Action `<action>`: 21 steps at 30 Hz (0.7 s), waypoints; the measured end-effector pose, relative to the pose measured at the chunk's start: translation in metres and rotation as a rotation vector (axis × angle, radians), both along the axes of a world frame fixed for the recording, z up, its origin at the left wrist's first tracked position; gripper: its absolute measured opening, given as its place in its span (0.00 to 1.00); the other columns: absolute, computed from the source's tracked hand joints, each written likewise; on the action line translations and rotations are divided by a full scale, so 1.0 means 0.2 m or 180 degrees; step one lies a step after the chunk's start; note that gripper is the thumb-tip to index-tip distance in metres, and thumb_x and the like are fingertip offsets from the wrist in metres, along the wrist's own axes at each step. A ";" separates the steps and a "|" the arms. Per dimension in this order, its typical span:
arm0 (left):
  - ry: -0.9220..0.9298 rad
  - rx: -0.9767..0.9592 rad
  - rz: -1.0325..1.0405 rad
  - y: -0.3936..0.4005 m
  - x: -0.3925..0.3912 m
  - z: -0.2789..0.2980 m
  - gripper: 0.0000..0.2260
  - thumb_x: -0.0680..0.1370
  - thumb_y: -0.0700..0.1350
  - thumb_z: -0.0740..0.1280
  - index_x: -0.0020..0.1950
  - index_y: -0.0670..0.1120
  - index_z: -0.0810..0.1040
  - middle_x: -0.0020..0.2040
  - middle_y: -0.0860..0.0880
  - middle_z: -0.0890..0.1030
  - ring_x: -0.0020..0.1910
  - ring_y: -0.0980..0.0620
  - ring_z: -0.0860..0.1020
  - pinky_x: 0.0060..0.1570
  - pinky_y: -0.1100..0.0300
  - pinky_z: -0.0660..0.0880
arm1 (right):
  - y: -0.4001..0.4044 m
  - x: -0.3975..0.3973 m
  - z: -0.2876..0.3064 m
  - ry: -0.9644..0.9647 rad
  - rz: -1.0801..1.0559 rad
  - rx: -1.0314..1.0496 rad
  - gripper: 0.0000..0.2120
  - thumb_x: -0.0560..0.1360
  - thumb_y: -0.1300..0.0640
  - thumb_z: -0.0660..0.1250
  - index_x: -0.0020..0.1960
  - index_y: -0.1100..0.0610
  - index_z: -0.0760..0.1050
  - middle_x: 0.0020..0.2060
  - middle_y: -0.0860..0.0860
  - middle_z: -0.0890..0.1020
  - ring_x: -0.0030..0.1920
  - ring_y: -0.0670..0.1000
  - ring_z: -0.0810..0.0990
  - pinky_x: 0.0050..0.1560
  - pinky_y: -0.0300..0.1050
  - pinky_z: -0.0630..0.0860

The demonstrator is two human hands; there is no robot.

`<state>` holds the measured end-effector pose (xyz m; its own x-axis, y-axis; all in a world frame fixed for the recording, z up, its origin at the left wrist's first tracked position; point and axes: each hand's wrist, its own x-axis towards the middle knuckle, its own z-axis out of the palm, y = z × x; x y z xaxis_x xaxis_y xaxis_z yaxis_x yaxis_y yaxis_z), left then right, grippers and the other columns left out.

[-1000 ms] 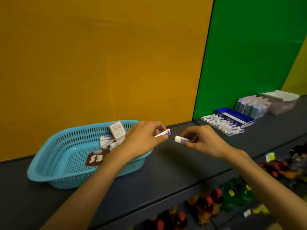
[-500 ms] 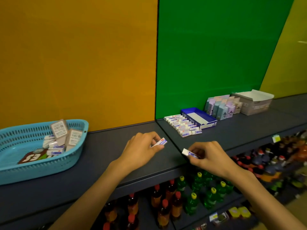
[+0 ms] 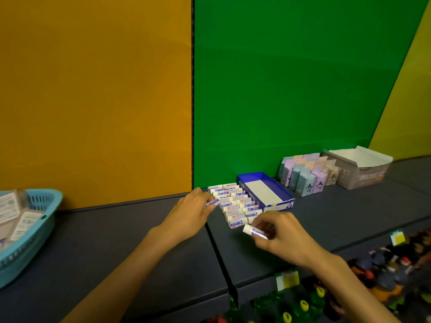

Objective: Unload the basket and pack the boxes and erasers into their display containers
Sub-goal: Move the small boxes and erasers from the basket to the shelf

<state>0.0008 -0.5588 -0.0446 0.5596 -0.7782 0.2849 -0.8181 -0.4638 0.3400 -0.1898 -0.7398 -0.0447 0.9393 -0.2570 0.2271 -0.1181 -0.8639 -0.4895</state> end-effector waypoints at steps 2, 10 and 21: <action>-0.0115 0.0045 0.0190 -0.10 0.10 -0.01 0.14 0.84 0.52 0.57 0.64 0.48 0.75 0.57 0.47 0.74 0.53 0.47 0.75 0.52 0.50 0.74 | -0.10 0.09 0.02 0.0072 0.0070 -0.0077 0.08 0.70 0.50 0.73 0.49 0.45 0.81 0.42 0.39 0.82 0.44 0.39 0.80 0.44 0.38 0.78; -0.0507 0.0142 0.0507 -0.41 0.35 -0.04 0.13 0.84 0.52 0.59 0.60 0.46 0.78 0.52 0.48 0.75 0.51 0.48 0.76 0.47 0.53 0.74 | -0.40 0.43 0.10 0.0066 0.0364 -0.0393 0.08 0.72 0.47 0.70 0.50 0.46 0.80 0.42 0.41 0.81 0.43 0.41 0.79 0.41 0.39 0.76; -0.0781 0.0530 0.0927 -0.69 0.49 -0.11 0.13 0.84 0.49 0.60 0.66 0.47 0.74 0.58 0.47 0.77 0.57 0.47 0.74 0.54 0.51 0.75 | -0.69 0.89 0.04 -0.0322 0.0732 -0.1048 0.09 0.75 0.48 0.65 0.54 0.47 0.78 0.45 0.43 0.79 0.48 0.47 0.76 0.46 0.46 0.74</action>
